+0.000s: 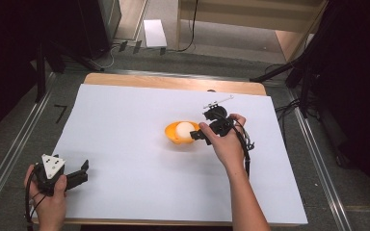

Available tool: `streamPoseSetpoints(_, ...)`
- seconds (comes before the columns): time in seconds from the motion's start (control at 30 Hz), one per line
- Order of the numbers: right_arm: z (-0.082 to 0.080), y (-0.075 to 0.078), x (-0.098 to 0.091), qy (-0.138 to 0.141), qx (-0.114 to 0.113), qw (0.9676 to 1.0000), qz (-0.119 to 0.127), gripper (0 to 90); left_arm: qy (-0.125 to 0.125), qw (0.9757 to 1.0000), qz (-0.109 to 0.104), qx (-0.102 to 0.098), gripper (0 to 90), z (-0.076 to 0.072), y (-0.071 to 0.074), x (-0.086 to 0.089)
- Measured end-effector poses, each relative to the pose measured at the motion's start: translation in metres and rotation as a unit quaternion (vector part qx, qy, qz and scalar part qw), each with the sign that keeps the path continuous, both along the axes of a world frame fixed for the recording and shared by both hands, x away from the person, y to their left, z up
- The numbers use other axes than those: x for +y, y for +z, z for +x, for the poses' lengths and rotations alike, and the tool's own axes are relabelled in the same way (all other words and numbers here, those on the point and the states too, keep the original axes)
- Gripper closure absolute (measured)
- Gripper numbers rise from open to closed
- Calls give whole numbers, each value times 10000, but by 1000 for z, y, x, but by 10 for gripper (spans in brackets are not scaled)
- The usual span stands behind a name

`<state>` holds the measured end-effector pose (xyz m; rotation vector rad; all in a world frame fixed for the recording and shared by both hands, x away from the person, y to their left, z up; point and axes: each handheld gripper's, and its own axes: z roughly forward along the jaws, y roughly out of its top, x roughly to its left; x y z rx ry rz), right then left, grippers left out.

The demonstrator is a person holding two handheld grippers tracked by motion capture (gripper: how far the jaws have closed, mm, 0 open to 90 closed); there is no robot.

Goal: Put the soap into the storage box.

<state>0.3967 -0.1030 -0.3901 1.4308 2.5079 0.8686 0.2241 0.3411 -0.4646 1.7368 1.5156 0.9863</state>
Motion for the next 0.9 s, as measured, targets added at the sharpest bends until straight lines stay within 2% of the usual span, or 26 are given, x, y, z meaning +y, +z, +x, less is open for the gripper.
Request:
streamPoseSetpoints(0.17,-5,-5,-12,-61,-5,10000,-45,0,-3,10000,27,4,70,0,0,-1)
streamPoseSetpoints(0.5,-18,-19,-40,-208,4,9998,68,0,-11,10000,36,9,70,0,0,-1)
streamPoseSetpoints(0.6,-21,-22,-45,-246,-18,9997,29,0,-18,10000,54,10,70,0,0,-1)
streamPoseSetpoints(0.63,-24,-26,-50,-279,-14,9996,94,0,-22,10000,61,4,70,0,0,-1)
streamPoseSetpoints(0.77,-29,-32,-58,-286,-49,9996,64,0,-27,10000,66,9,70,0,0,-1)
streamPoseSetpoints(0.9,-37,-39,-72,-385,-103,9990,188,0,-32,10000,75,14,70,0,0,-1)
